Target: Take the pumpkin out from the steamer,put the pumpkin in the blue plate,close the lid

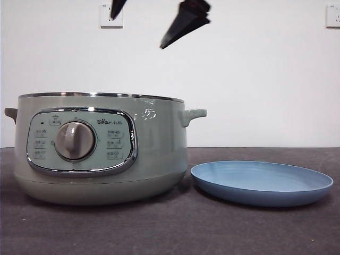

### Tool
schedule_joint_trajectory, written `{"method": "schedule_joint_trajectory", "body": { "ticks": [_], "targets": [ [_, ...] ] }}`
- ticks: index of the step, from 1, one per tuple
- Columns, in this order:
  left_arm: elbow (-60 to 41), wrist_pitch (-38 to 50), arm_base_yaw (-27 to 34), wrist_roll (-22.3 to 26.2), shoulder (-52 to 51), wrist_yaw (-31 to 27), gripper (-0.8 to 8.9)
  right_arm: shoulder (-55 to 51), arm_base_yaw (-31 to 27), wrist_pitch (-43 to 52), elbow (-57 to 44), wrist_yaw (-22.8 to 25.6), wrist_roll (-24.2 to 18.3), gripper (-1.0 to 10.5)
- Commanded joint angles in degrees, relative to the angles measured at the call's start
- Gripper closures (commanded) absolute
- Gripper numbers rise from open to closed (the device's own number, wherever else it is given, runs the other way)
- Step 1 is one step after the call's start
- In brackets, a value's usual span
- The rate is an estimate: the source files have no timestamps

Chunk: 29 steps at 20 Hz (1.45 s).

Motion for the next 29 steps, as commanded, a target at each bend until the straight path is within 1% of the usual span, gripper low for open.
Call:
{"method": "schedule_joint_trajectory", "body": {
  "ticks": [1,3,6,12,16,18,19,21,22,26,29],
  "targets": [
    [0.5,2.4,0.0,0.7,-0.7,-0.7,8.27,5.4,1.7,-0.8,4.0,3.5,-3.4,3.1],
    [0.5,2.3,0.0,0.7,-0.7,-0.7,8.27,8.4,2.8,1.1,4.3,4.4,-5.9,3.1],
    [0.5,2.3,0.0,0.7,-0.7,-0.6,8.27,12.7,3.5,2.6,4.3,4.3,-6.9,3.1],
    [0.5,1.9,0.0,0.7,-0.7,-0.6,8.27,20.2,3.6,4.4,4.3,4.1,-7.2,3.1],
    [0.5,1.6,0.0,0.7,-0.6,-0.6,8.27,22.7,3.6,4.2,4.3,3.8,-7.2,3.1],
    [0.5,1.6,0.0,0.7,-0.6,-0.6,8.26,22.9,3.6,3.6,4.2,3.8,-7.1,3.3],
    [0.5,1.6,0.0,0.7,-0.6,-0.6,8.27,22.9,3.9,3.5,4.2,3.8,-7.0,4.6],
    [0.5,1.6,0.0,0.7,-0.6,-0.6,8.27,22.9,4.1,3.3,4.2,3.8,-7.0,9.0],
    [0.5,1.6,0.0,0.7,-0.6,-0.5,8.27,22.8,4.2,3.3,4.3,3.9,-7.0,9.6],
    [0.5,1.5,0.0,0.7,-0.6,-0.5,8.27,19.7,4.1,2.4,4.3,4.0,-5.6,9.6],
    [0.5,1.7,0.0,0.7,-0.5,-0.3,8.27,12.5,3.3,-1.5,4.3,4.3,-5.6,9.6]
  ]
}}
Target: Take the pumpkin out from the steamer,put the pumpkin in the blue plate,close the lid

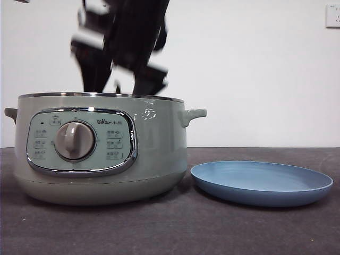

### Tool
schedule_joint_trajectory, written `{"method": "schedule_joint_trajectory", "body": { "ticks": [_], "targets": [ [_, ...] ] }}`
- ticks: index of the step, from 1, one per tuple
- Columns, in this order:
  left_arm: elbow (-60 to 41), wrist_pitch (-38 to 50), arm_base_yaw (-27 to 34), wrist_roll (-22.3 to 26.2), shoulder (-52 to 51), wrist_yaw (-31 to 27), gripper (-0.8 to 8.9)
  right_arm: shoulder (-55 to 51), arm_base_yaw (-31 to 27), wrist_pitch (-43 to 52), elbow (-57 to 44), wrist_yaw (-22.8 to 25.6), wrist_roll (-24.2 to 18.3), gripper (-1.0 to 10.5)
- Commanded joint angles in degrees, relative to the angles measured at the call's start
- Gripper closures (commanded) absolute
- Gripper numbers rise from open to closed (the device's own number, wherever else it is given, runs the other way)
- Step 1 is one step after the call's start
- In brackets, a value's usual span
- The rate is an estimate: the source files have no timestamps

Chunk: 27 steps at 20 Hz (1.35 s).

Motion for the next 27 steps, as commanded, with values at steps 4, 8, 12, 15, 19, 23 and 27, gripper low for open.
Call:
{"method": "schedule_joint_trajectory", "body": {
  "ticks": [4,8,12,15,19,23,27],
  "targets": [
    [0.5,3.4,0.0,0.7,-0.5,-0.2,8.27,-15.0,-5.5,-10.2,0.0,8.2,3.3,9.6],
    [0.5,3.4,0.0,0.6,-0.5,-0.2,8.27,-22.6,-15.2,-21.0,-0.1,19.5,12.3,9.6],
    [0.5,3.7,0.0,0.5,-0.5,-0.2,8.27,-26.1,-22.2,-22.1,-5.4,25.6,17.5,9.6],
    [0.5,3.8,0.0,0.5,-0.5,0.7,8.27,-28.9,-23.3,-20.1,-14.7,26.0,18.3,9.6],
    [0.5,3.8,0.0,0.2,-0.5,2.6,8.27,-32.4,-22.3,-8.6,-30.4,21.9,18.3,9.6],
    [0.5,3.8,0.0,0.2,-0.5,2.9,8.27,-32.7,-20.0,6.3,-42.2,14.7,17.3,9.6],
    [0.5,3.8,0.0,0.2,-0.5,2.9,8.27,-32.1,-18.3,19.5,-50.2,11.7,16.0,9.6]
  ]
}}
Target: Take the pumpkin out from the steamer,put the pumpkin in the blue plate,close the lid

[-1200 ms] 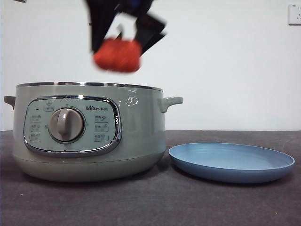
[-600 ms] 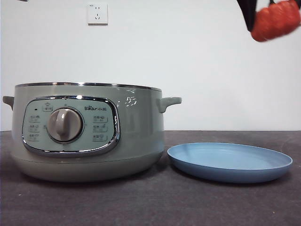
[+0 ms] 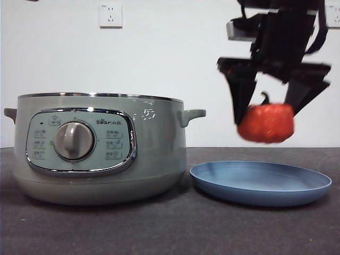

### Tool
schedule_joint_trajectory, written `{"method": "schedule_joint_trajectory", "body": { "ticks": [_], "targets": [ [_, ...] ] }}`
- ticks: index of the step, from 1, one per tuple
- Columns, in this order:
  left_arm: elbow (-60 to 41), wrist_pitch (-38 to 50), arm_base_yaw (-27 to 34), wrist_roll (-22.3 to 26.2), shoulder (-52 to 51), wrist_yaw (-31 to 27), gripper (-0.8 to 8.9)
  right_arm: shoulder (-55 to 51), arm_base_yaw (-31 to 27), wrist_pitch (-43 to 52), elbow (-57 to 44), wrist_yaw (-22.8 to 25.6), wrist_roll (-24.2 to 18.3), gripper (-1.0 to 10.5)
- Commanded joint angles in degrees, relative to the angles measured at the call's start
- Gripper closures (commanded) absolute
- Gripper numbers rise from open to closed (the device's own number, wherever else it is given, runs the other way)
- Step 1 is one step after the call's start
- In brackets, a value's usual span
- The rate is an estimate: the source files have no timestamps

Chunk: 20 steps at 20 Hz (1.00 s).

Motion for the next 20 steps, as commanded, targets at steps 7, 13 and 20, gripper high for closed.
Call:
{"method": "schedule_joint_trajectory", "body": {
  "ticks": [7,13,20],
  "targets": [
    [0.5,3.4,0.0,0.3,-0.6,-0.3,8.27,8.5,0.1,5.1,-3.0,-0.9,-1.8,9.6],
    [0.5,4.0,0.0,0.3,-0.6,-0.3,8.27,9.9,0.1,4.9,-3.0,-0.9,-1.8,9.4],
    [0.5,4.0,0.0,0.3,-0.6,-0.3,8.27,9.9,0.1,4.7,-3.0,-4.5,-2.2,5.3]
  ]
}}
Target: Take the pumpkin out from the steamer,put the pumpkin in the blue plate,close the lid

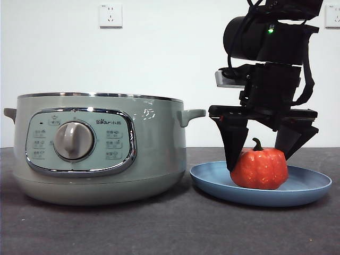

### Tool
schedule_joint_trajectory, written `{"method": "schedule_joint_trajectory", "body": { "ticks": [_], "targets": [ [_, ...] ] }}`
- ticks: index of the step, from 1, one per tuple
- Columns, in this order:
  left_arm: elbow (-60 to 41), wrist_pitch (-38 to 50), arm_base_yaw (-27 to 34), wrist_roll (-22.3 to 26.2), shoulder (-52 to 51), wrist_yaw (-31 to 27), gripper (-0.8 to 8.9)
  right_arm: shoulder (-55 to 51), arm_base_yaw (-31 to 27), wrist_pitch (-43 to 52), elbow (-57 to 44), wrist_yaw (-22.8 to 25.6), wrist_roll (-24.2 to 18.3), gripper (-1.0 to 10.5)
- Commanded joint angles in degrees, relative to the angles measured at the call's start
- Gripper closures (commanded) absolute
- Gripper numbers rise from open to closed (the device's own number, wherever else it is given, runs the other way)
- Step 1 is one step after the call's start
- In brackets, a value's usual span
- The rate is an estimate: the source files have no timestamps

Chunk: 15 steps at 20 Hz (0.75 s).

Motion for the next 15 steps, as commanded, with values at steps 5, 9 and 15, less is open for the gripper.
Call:
{"method": "schedule_joint_trajectory", "body": {
  "ticks": [5,9,15],
  "targets": [
    [0.5,2.6,0.0,0.3,-0.6,-0.3,8.27,0.5,0.0,0.0,-0.5,-0.2,-0.2,4.0],
    [0.5,2.6,0.0,0.3,-0.6,2.9,8.27,0.1,0.2,0.6,-0.4,-0.2,0.6,4.0],
    [0.5,5.5,0.0,0.3,0.9,11.9,8.27,-12.1,0.1,0.0,-0.4,-0.7,0.6,4.1]
  ]
}}
